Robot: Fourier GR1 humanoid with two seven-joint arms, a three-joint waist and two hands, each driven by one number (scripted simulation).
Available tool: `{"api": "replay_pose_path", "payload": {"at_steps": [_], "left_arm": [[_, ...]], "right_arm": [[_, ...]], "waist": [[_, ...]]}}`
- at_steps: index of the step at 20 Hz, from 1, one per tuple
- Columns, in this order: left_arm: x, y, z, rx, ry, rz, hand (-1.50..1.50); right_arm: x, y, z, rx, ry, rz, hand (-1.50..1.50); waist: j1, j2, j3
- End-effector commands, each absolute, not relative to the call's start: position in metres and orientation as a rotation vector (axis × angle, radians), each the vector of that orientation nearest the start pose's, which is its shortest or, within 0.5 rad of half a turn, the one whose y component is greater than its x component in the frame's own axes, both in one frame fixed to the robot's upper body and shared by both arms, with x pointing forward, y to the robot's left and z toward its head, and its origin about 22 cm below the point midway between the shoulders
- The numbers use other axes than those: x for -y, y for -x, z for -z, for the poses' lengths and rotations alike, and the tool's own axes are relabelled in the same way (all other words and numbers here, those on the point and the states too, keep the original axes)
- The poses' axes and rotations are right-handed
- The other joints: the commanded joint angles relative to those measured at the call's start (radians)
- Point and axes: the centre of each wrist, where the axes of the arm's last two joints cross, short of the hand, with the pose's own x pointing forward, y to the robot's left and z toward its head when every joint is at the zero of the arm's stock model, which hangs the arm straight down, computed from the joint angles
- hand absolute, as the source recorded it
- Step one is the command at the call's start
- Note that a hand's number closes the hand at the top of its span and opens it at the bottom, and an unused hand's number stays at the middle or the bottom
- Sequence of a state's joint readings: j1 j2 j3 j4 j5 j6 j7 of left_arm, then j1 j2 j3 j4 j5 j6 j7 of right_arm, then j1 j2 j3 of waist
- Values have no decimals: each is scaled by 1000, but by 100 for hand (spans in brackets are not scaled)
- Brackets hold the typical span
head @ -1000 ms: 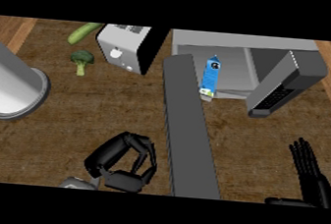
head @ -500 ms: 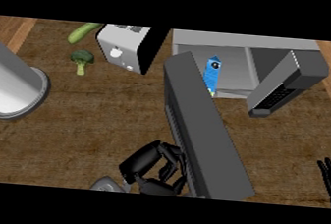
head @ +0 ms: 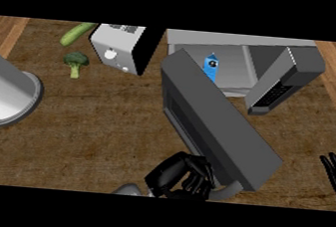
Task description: Pick up the milk, place it into the microwave and close the microwave
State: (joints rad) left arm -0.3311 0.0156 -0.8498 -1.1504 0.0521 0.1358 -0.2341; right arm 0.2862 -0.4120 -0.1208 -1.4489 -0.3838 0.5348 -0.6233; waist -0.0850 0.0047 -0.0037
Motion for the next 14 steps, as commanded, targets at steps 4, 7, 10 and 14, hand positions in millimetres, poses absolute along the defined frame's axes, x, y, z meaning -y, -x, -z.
{"api": "replay_pose_path", "payload": {"at_steps": [4,7,10,14], "left_arm": [[-9,-214,36,1629,438,804,150],[-4,-231,24,1633,417,781,150],[2,-237,16,1680,351,752,150],[4,-248,5,1715,299,623,150]], "right_arm": [[371,-157,-5,1923,-501,-182,-150],[363,-171,-24,1925,-533,-236,-150],[359,-176,-34,1917,-549,-256,-150],[354,-179,-47,1916,-577,-285,-150]], "waist": [[-51,4,-2],[-61,12,-3],[-68,15,-2],[-91,20,-3]]}}
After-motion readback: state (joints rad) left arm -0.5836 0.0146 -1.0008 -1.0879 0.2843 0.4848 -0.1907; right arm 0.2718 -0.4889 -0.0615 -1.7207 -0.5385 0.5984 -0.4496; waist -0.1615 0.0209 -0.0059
